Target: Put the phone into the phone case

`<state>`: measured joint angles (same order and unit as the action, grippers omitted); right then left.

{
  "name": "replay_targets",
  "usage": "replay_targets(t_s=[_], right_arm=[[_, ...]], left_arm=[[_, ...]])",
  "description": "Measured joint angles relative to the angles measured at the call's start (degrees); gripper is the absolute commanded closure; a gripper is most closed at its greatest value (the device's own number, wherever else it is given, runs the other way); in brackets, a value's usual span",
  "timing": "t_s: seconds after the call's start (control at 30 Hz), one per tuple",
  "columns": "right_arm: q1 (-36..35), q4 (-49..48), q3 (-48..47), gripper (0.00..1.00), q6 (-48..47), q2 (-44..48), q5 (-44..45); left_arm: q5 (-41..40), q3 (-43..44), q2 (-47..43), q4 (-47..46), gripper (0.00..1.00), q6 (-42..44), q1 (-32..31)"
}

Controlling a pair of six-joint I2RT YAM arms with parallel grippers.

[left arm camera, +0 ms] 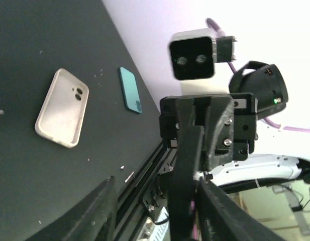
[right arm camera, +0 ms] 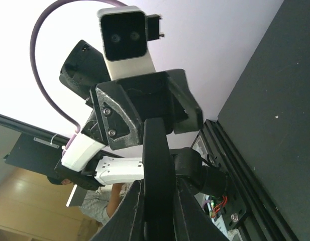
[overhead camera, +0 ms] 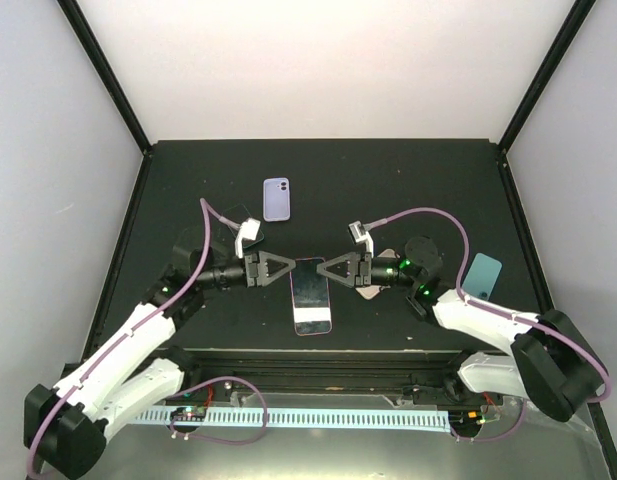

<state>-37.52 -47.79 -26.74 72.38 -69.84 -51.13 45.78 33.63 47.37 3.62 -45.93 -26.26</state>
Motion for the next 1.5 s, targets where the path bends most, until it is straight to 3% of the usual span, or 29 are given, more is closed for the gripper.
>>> replay_targets(t_s=[0.07, 0.2, 0.33, 0.6, 0.7, 1.13, 1.33, 1.5], right_arm=[[0.0, -0.6, 0.1, 0.99, 0.5, -0.3, -0.1], [0.0, 0.0, 0.1, 0.98, 0.3, -0.9, 0.0], [0.1, 1.6, 0.1, 0.92, -1.0, -0.9, 0.4], [0.0, 4.5, 0.3, 0.58, -2.8, -0.9, 1.4], [-0.6, 3.9, 1.6, 0.54, -2.5, -0.4, 1.8], [-1.9, 1.9, 9.6, 0.57, -1.3, 3.3, 2.3], [-2.3, 2.0, 10.6, 0.77, -0.9, 4.9, 2.1], [-2.3, 2.7, 10.6, 0.83, -0.2, 5.0, 2.2]], left_arm=[[1.2, 0.0, 0.6, -1.5, 0.79, -0.3, 0.0], [2.4, 0.0, 1.2, -2.8, 0.98, -1.1, 0.0], [3.4, 0.0, 2.3, -3.2, 0.98, -2.2, 0.3], [3.5, -0.2, 3.4, -5.4, 0.99, -5.9, 0.3], [3.2, -0.5, 3.4, -7.8, 0.98, -7.8, 0.3], [-2.4, -0.8, 4.6, -8.0, 0.99, -7.4, 0.3], [-3.8, -0.7, 5.6, -8.2, 0.98, -7.1, 0.4], [-3.9, -0.1, 6.5, -8.4, 0.98, -7.2, 0.4]])
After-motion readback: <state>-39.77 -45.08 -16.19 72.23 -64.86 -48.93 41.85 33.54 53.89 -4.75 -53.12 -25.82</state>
